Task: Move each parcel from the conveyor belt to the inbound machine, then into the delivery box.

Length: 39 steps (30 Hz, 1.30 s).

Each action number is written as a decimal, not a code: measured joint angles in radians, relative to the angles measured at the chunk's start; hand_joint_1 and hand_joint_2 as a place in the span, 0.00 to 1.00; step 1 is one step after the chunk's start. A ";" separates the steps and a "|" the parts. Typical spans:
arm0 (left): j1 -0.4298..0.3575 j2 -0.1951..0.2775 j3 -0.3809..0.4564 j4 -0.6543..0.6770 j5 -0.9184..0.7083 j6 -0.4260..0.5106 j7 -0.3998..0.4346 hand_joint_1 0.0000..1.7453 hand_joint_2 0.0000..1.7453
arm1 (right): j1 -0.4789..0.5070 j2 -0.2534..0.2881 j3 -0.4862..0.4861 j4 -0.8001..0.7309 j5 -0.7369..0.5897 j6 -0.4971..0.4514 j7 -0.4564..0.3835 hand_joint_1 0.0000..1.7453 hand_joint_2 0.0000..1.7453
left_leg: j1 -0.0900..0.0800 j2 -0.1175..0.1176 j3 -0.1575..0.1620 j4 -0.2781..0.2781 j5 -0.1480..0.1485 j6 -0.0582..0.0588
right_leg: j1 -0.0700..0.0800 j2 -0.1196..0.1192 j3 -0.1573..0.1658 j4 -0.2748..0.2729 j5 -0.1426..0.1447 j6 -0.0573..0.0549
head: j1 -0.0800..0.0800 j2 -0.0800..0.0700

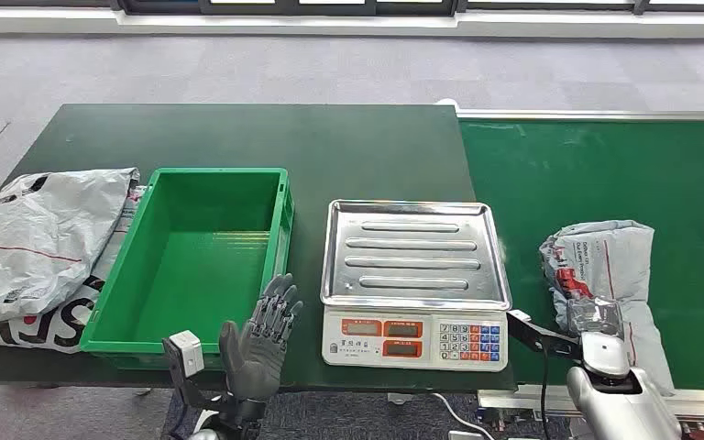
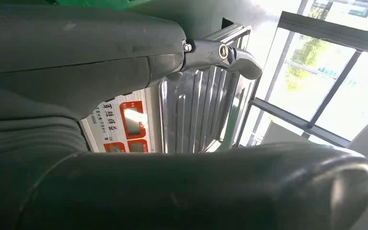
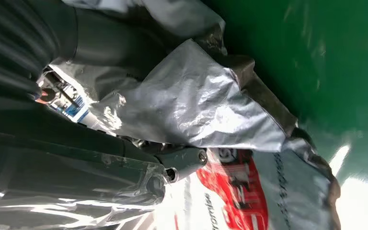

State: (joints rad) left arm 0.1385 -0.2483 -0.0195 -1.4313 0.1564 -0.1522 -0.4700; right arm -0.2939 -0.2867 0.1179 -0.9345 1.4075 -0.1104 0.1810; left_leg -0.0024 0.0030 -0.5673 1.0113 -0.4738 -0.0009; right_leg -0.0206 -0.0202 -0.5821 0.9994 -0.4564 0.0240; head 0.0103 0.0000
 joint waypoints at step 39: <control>-0.054 0.000 -0.018 0.097 0.017 0.008 -0.043 0.00 0.00 | 0.135 0.130 -0.077 -0.556 -0.159 -0.513 -0.294 1.00 1.00 | 0.003 0.008 0.003 -0.002 -0.005 -0.010 | 0.003 0.007 -0.002 0.004 -0.006 -0.009 | 0.000 0.000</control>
State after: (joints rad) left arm 0.0845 -0.2480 -0.0376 -1.3338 0.1733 -0.1444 -0.5128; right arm -0.1592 -0.1571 0.0405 -1.4907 1.2489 -0.6230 -0.1133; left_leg 0.0007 0.0108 -0.5640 1.0090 -0.4791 -0.0108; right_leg -0.0177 -0.0132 -0.5842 1.0038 -0.4622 0.0150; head 0.0101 0.0000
